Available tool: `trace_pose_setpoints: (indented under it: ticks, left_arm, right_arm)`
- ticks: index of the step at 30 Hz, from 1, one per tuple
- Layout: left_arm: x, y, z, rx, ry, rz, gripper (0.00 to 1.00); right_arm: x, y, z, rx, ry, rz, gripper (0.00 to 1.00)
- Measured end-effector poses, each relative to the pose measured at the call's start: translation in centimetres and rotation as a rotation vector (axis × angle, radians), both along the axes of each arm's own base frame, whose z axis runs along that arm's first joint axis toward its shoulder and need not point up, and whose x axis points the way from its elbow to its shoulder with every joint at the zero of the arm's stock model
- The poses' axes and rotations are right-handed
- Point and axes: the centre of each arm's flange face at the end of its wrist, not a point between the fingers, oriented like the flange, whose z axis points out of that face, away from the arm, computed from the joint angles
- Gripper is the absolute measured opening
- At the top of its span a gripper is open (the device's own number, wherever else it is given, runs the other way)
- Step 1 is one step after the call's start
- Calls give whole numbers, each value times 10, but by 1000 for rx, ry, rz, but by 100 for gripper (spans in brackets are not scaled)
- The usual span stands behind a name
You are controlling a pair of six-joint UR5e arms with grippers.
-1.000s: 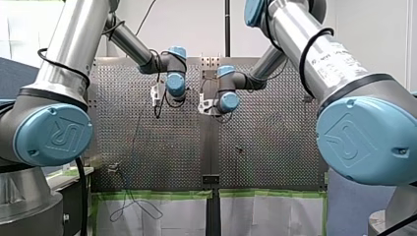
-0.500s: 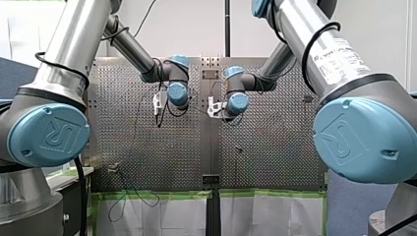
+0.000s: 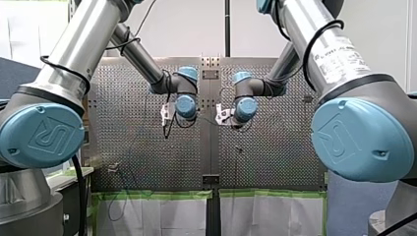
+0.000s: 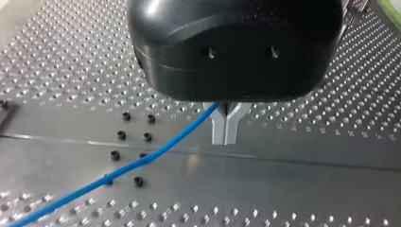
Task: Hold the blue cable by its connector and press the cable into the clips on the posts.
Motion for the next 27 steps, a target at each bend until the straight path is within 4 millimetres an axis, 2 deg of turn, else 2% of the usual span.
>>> trace_pose_setpoints:
  ticks: [4,13,21,27]
  left_arm:
    - [-2,-11,-18,1,3,-19,2]
    - [-16,-40,-64,-22,13,-57,2]
    - [-26,-55,-76,-36,4,-85,2]
    - [-29,-63,-101,-36,10,-100,2]
  right_arm:
    - [-12,0,-6,-1,3,-16,0]
    - [-43,0,-37,19,-11,-55,0]
    - [-60,-4,-62,28,-45,-53,0]
    - [-68,-11,-89,66,-59,-31,0]
